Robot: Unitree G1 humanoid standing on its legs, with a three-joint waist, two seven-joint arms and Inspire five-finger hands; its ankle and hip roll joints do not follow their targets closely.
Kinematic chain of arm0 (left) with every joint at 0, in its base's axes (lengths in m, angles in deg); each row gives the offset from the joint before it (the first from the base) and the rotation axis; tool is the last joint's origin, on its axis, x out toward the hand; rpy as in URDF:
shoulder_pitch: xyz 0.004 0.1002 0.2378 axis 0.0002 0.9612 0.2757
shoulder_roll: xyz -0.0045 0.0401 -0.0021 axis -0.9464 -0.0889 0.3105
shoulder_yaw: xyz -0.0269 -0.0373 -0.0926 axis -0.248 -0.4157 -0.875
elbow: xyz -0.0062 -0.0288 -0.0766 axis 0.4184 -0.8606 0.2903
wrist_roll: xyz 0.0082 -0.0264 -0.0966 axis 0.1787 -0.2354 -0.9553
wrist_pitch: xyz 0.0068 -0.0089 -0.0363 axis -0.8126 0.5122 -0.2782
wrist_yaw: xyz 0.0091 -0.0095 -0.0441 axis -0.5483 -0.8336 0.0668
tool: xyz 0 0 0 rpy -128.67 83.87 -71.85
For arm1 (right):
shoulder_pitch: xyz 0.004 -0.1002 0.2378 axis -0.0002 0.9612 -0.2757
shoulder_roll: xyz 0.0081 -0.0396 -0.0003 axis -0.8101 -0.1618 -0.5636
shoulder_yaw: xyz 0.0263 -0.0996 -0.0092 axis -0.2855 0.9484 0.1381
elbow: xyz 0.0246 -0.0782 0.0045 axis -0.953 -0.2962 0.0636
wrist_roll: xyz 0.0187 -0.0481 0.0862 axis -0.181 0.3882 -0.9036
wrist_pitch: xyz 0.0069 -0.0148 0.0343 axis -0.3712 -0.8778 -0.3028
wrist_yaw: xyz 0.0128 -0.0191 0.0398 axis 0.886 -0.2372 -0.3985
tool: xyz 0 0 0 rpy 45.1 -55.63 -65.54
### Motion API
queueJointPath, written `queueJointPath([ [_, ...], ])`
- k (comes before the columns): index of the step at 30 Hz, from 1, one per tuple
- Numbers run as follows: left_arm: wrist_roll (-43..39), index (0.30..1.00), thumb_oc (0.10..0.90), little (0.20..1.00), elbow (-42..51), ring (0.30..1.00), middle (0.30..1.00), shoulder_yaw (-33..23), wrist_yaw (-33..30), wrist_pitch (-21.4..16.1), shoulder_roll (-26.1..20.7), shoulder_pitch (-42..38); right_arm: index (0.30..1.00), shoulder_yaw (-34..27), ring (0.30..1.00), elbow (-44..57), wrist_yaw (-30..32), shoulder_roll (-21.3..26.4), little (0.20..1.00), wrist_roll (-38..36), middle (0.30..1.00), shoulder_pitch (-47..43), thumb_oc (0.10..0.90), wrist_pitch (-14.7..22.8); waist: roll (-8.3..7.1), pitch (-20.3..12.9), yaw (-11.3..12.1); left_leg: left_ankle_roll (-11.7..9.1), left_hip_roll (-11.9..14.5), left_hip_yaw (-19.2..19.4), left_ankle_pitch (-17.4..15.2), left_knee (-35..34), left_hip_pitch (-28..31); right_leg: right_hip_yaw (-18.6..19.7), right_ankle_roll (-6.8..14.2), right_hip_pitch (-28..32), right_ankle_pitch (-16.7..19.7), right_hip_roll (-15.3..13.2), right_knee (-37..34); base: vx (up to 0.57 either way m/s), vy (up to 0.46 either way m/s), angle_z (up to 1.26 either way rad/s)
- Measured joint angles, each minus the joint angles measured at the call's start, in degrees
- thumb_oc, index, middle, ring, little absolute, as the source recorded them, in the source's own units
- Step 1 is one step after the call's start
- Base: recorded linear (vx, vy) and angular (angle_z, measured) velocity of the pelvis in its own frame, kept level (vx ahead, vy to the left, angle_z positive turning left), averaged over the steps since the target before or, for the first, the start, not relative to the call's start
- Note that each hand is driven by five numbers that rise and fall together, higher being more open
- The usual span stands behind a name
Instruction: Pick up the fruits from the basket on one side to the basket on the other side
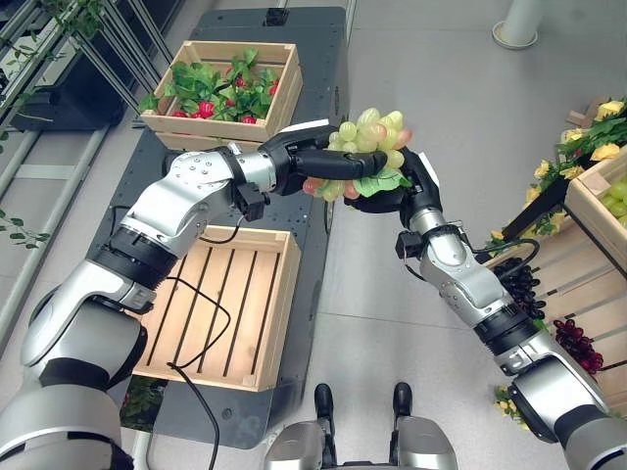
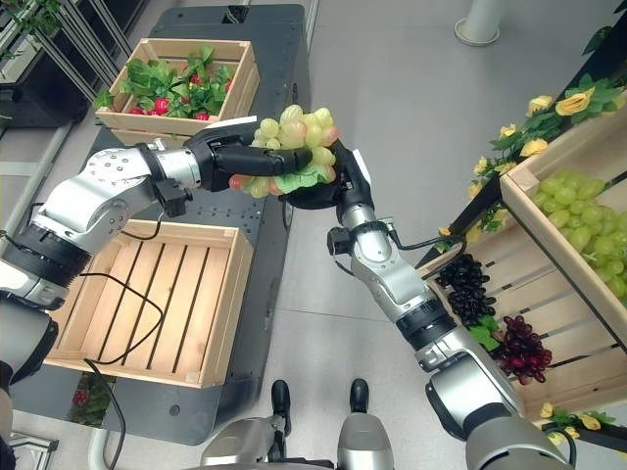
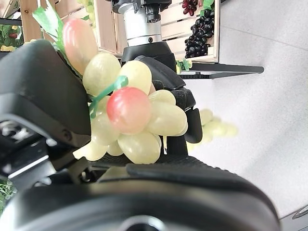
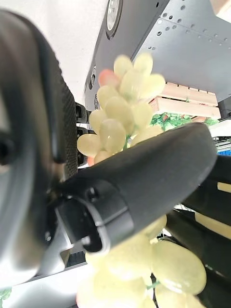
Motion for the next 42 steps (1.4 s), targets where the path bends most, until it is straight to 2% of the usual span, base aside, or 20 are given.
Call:
queueJointPath([
  [5, 0.0, 0.300, 0.400, 0.300, -0.1, 0.300, 0.300, 0.0, 0.1, 0.0, 0.1, -1.8, 0.300, 0.0, 0.300, 0.0, 1.2, -0.1, 0.300, -0.6, 0.300, -0.5, 0.400, 0.7, 0.00, 0.0, 1.0, 0.0, 0.0, 0.0, 0.0, 0.0, 0.0, 0.0, 0.0, 0.0, 0.0, 0.0, 0.0, 0.00, 0.000, 0.00],
  [18, -1.1, 0.300, 0.400, 0.300, -4.9, 0.300, 0.300, 0.0, 1.7, 0.0, 0.1, -4.0, 0.300, 0.0, 0.300, -0.8, 2.7, 0.0, 0.300, -0.6, 0.300, -3.0, 0.400, 2.2, -0.07, 0.0, 0.9, 0.0, 0.1, 0.1, 0.0, 0.0, 0.1, 0.0, -0.1, 0.0, 0.1, 0.1, 0.0, 0.00, 0.000, 0.00],
  [20, -1.4, 0.900, 0.800, 0.900, -6.3, 0.900, 0.900, 0.0, 1.7, 0.0, 0.1, -4.0, 0.300, 0.0, 0.300, -0.8, 2.7, -0.1, 0.300, -0.5, 0.300, -3.0, 0.400, 2.2, -0.07, 0.0, 1.0, 0.0, 0.1, 0.1, 0.0, 0.0, 0.1, 0.0, -0.1, 0.0, 0.1, 0.1, 0.0, 0.00, 0.000, 0.00],
  [23, -1.4, 0.900, 0.800, 0.900, -8.9, 0.900, 0.900, 0.0, 1.6, 0.1, 0.1, -4.0, 0.300, 0.0, 0.300, -0.9, 2.7, -0.1, 0.300, -0.5, 0.300, -3.0, 0.400, 2.3, -0.08, 0.0, 1.0, 0.0, 0.1, 0.1, 0.0, 0.0, 0.1, 0.0, -0.1, 0.0, 0.1, 0.1, 0.0, 0.00, 0.000, 0.00],
  [33, 2.4, 0.900, 0.800, 0.900, -20.4, 0.900, 0.900, -1.4, 1.4, 4.5, -1.6, -4.0, 0.300, -0.1, 0.300, -0.9, 3.2, 2.0, 0.300, -0.5, 0.300, -3.0, 0.400, 2.8, -0.13, -0.1, 0.9, 0.0, 0.1, 0.2, 0.0, 0.0, 0.1, 0.1, -0.1, -0.1, 0.1, 0.2, 0.0, 0.01, 0.017, 0.00],
  [38, 4.0, 0.900, 0.800, 0.900, -23.0, 0.900, 0.900, -5.2, 3.8, 5.1, -3.2, -1.8, 0.300, -0.5, 0.300, -0.9, 3.2, 4.4, 0.300, -0.5, 0.300, -3.0, 0.400, 2.9, -0.34, -0.2, 0.9, 0.0, 0.1, 0.3, 0.0, 0.0, 0.1, 0.2, -0.1, -0.2, 0.1, 0.2, 0.0, 0.00, 0.000, 0.00],
  [42, 5.2, 0.900, 0.800, 0.900, -23.0, 0.900, 0.900, -5.3, 7.4, 5.1, -4.0, -0.2, 0.300, -1.6, 0.300, -1.2, 3.2, 4.7, 0.300, -0.5, 0.300, -2.9, 0.400, 3.1, -0.98, -0.5, 0.9, 0.0, 0.1, 0.4, 0.0, 0.0, 0.0, 0.3, -0.1, -0.3, 0.1, 0.2, 0.0, 0.00, 0.000, 0.00],
])
